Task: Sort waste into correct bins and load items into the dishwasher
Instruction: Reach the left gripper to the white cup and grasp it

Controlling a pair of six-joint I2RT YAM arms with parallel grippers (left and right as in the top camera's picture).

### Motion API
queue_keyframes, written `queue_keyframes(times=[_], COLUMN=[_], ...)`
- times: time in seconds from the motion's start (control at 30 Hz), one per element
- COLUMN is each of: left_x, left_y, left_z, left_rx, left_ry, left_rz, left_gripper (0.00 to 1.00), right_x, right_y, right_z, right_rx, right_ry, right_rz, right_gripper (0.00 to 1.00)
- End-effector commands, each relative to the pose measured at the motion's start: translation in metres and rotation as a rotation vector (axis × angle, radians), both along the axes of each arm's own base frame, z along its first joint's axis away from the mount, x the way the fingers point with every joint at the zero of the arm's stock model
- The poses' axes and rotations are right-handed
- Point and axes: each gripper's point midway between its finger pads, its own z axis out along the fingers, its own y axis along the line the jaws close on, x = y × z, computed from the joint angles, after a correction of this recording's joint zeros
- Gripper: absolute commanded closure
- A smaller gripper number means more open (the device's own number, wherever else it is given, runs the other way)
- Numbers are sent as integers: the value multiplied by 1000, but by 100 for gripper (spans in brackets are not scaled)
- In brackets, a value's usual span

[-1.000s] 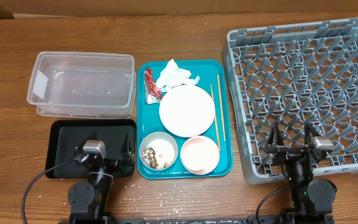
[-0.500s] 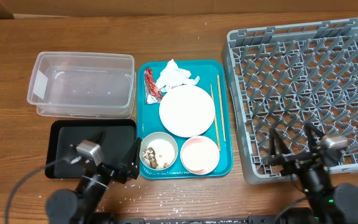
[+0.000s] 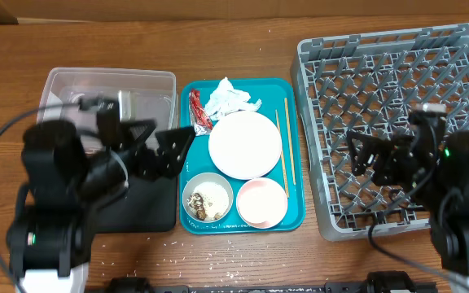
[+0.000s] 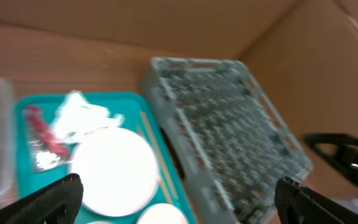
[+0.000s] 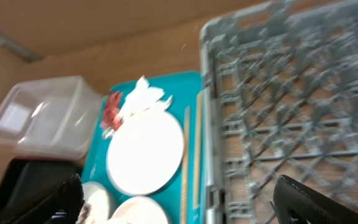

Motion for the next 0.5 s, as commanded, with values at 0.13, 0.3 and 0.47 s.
queue_keyframes(times=[0.13,0.3,0.47], left_x=[-11,-32,-37], left_y=[-52,-70,-92], left_z=[-84,-156,-202], left_rx=[159,516,679], left_ry=[328,488,564], left_rz=[-155,-145,-118], left_gripper=[0,27,28], right_x=[10,15,17], right_y=[19,19,19], right_z=[-3,-13,-16], right_rx=[93,95,110], right_ry=[69,110,129], right_rz=[83,75,62], right_gripper=[0,0,0])
